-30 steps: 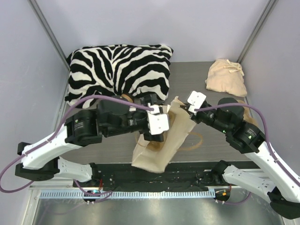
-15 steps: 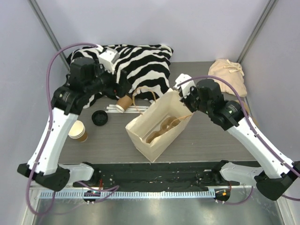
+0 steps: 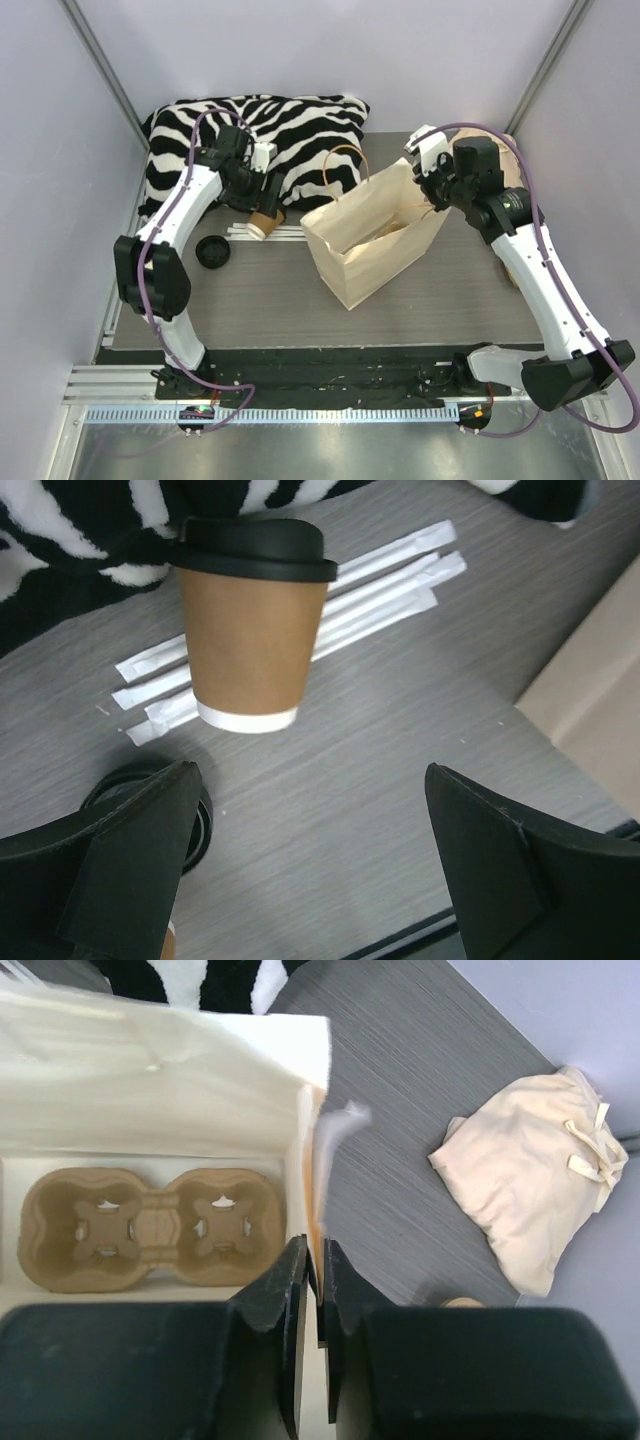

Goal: Pack the takeout coffee

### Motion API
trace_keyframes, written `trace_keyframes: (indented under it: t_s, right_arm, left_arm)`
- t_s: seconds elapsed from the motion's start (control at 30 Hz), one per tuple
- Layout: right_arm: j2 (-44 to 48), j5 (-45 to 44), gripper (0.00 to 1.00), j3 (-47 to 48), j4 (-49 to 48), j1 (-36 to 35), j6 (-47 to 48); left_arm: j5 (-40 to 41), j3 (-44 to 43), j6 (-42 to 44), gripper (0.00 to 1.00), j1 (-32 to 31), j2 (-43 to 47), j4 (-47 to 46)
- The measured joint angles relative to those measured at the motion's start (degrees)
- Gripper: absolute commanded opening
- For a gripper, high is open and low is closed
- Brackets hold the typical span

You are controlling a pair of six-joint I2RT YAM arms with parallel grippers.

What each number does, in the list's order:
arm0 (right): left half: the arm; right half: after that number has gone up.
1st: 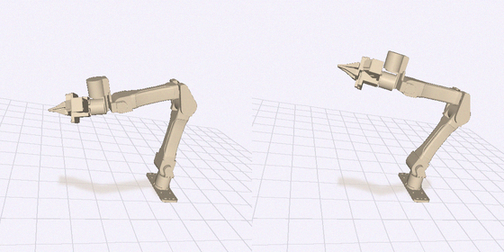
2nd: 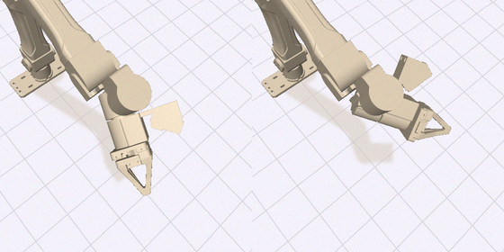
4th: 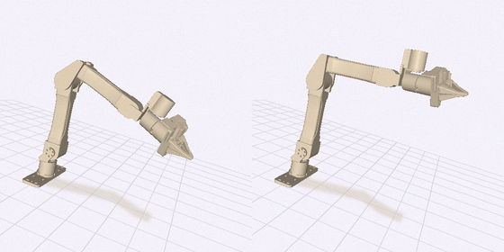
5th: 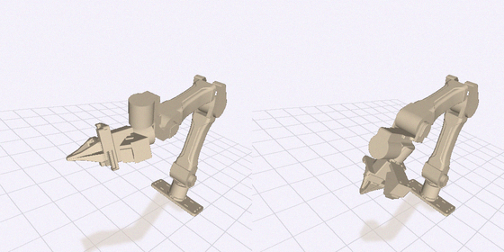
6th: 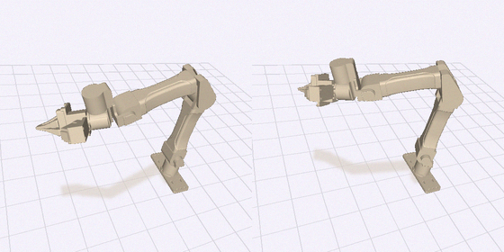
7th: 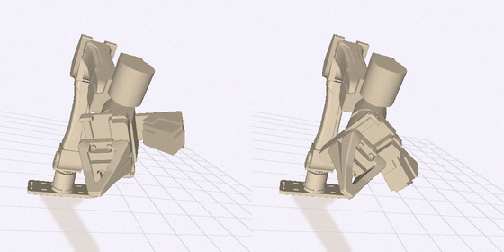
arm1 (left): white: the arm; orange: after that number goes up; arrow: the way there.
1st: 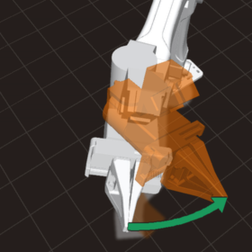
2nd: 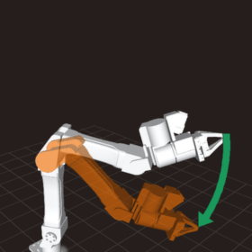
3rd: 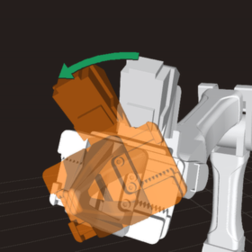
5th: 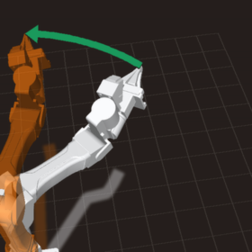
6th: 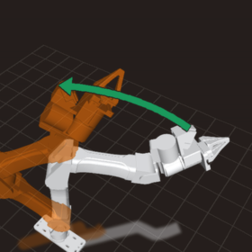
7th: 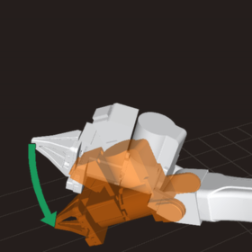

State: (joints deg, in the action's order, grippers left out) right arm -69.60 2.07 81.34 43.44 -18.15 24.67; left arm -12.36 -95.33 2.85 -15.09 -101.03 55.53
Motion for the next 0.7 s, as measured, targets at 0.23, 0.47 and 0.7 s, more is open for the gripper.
trace_keyframes:
  t_s: [0.23, 0.47, 0.7]
  right_arm:
    - [-5.7, 0.6, 0.87, 7.3, 4.1, 0.7, -0.2]
    - [-7.3, 1.1, 0.94, 16.2, 9.1, 0.8, -2.2]
    - [-8.7, 2.1, 0.97, 26.7, 12.6, 0.8, -4.5]
  left_arm:
    - [1.0, -2.1, 5.2, 1.00, 0.2, -8.3, -2.3]
    - [0.9, -2.4, 8.2, 1.00, 0.2, -14.3, -3.5]
    - [0.9, -2.3, 8.6, 0.99, 0.2, -15.9, -6.1]
